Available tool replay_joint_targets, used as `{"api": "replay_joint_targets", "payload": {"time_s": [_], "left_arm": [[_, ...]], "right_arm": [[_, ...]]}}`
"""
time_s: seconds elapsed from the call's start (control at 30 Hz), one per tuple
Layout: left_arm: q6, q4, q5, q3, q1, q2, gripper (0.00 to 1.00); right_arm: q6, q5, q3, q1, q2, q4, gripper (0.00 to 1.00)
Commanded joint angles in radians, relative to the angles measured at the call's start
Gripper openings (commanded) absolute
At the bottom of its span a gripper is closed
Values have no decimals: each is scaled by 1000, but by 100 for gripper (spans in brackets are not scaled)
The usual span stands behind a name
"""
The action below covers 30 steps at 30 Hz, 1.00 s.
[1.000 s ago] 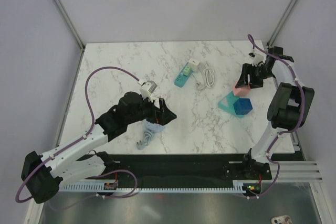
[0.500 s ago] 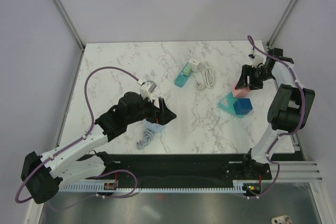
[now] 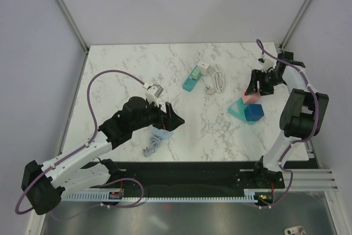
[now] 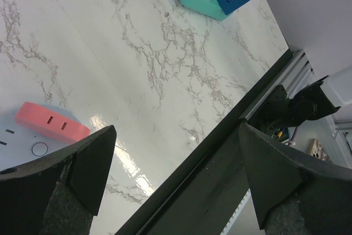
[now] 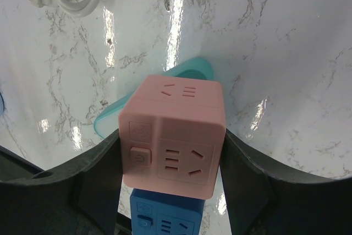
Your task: Insert the plug
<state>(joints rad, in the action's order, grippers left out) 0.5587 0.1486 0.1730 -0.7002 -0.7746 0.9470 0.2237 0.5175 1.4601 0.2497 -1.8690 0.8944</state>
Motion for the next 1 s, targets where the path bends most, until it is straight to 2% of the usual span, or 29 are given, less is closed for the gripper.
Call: {"api": "replay_joint_targets", "payload": {"time_s": [0.0,0.2,0.33,0.47,0.67,0.97], "left_arm": [[-29,-15,-17,-30,-2,-17,100],[-29,-12,-15,-30,-2,-19,100],[-28,-15,-10,-33,-2,-14,100],[-29,-15,-9,-33,-2,-16,100],[-34,-12,-10,-33,-2,-17,100],[-34,-7,-15,-36,0,-11,100]], "right_arm": [[-9,-25,-47,-23,7,-25,0],[-29,-34,-119,-23,10,-84,0],[-95,-71,-216,-36,59,-202,0],[-99,-142,-219,-116,42,-204,0],[-141,-139,-288,-139,44,-267,0],[-158,-255,-303,-228,-1,-255,0]]}}
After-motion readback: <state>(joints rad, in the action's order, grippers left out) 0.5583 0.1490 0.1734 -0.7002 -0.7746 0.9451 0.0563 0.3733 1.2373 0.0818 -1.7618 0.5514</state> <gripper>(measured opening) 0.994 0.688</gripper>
